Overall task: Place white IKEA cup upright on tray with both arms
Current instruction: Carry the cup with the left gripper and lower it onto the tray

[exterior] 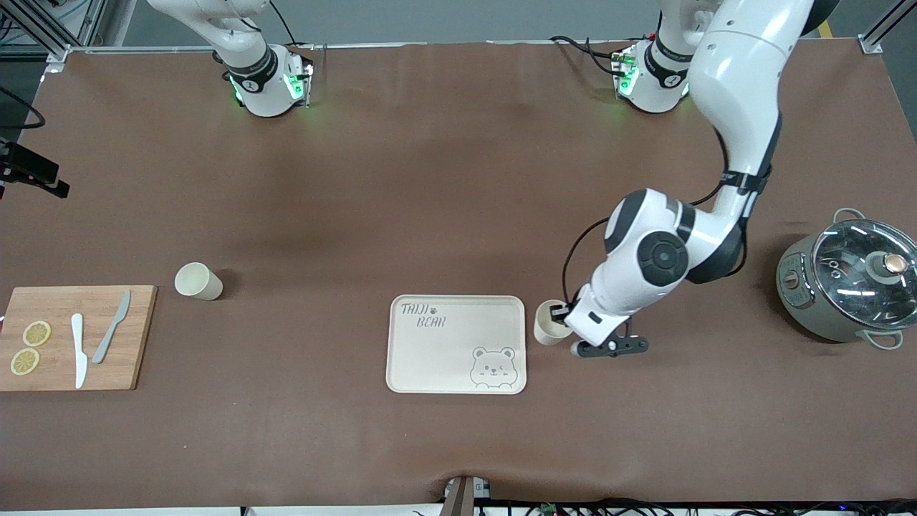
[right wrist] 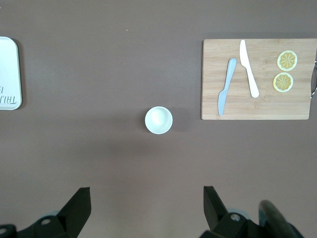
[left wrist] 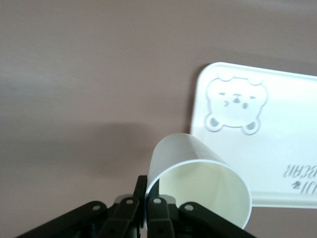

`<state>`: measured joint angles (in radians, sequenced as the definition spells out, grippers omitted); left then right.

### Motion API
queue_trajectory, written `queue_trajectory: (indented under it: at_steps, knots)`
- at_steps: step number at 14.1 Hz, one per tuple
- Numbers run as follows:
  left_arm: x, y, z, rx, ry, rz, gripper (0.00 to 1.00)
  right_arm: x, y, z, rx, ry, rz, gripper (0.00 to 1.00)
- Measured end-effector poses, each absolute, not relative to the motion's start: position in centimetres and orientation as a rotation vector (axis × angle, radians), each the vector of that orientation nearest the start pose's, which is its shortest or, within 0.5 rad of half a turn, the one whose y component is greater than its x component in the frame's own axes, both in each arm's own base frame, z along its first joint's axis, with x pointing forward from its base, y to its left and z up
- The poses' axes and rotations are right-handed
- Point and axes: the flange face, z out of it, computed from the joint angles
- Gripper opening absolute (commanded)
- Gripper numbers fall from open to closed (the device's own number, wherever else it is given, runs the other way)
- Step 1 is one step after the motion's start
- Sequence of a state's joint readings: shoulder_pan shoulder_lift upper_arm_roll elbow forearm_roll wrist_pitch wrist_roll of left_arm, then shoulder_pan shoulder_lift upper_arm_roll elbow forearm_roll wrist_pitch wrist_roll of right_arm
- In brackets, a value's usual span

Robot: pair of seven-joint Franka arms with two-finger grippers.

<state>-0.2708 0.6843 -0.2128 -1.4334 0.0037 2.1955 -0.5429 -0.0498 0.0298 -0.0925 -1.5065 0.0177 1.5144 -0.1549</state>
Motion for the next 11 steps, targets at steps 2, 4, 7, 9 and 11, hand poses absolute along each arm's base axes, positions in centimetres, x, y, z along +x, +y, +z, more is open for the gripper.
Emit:
queue_trajectory:
  at_steps: [2, 4, 7, 9, 11]
  knots:
    - [65.9, -34.1, 29.1, -3.287, -0.228, -0.023, 0.0, 55.9, -7.7, 62.2, -3.123, -0.022, 0.058, 1.0]
    - [65.6, -36.0, 27.6, -3.272, -0.268, -0.017, 0.0, 56.7, -7.8, 60.8, -3.122, -0.02, 0.094, 1.0]
    - [65.1, -37.3, 25.5, -3.259, -0.342, 0.01, 0.0, 57.4, -8.6, 59.2, -3.119, 0.002, 0.134, 1.0]
    - [64.6, -38.0, 24.2, -3.247, -0.384, 0.035, 0.0, 57.5, -9.4, 58.7, -3.117, 0.024, 0.149, 1.0]
    - [64.2, -38.4, 23.1, -3.239, -0.395, 0.055, 0.97, 57.5, -9.9, 58.3, -3.115, 0.037, 0.162, 1.0]
